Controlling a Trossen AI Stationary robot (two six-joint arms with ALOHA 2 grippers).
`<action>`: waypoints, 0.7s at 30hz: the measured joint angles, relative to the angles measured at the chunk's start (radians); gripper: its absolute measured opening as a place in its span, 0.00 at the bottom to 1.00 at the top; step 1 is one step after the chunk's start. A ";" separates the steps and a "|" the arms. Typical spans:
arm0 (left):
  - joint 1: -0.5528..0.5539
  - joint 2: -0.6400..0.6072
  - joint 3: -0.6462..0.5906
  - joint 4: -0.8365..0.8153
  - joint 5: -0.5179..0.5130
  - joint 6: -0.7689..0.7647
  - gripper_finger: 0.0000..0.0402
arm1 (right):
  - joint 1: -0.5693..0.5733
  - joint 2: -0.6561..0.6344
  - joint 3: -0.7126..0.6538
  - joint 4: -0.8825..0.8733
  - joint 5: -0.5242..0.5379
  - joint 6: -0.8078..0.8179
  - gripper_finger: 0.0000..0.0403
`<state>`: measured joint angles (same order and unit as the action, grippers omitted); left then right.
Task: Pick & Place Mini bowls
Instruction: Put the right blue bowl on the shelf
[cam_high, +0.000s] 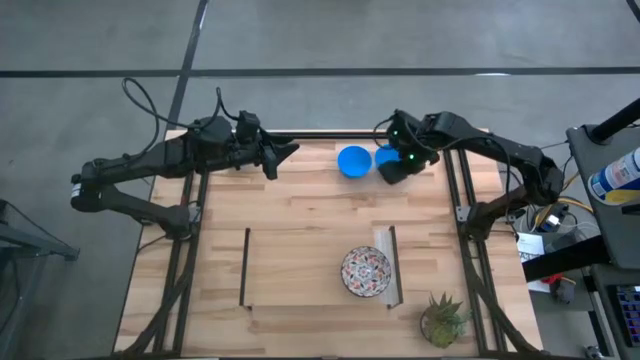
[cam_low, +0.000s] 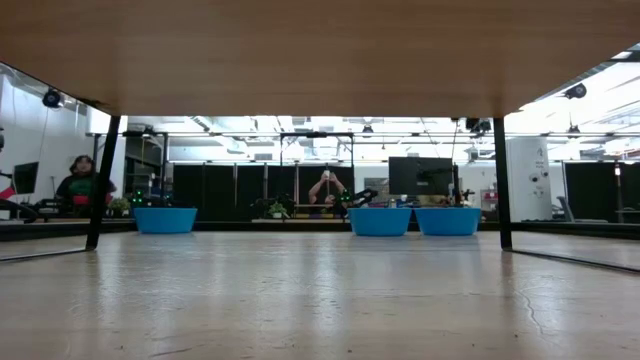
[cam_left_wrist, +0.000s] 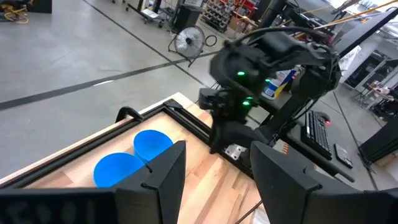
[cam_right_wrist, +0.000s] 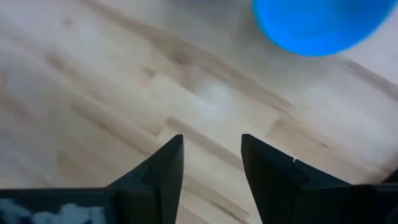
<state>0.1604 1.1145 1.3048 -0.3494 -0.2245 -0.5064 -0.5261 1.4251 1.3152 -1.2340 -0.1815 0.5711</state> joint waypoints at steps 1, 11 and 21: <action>0.000 0.000 0.000 0.000 0.000 0.000 0.46 | -0.026 -0.001 -0.019 0.010 -0.005 0.012 0.40; 0.000 0.000 0.000 0.000 0.000 -0.026 0.46 | -0.226 0.031 -0.172 0.098 -0.003 0.040 0.45; 0.000 0.002 0.000 0.000 0.000 -0.036 0.46 | -0.370 0.141 -0.214 0.202 -0.011 0.035 0.40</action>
<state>0.1604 1.1164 1.3048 -0.3491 -0.2249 -0.5422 -0.8963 1.5659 1.1011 -1.0321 -0.1928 0.6064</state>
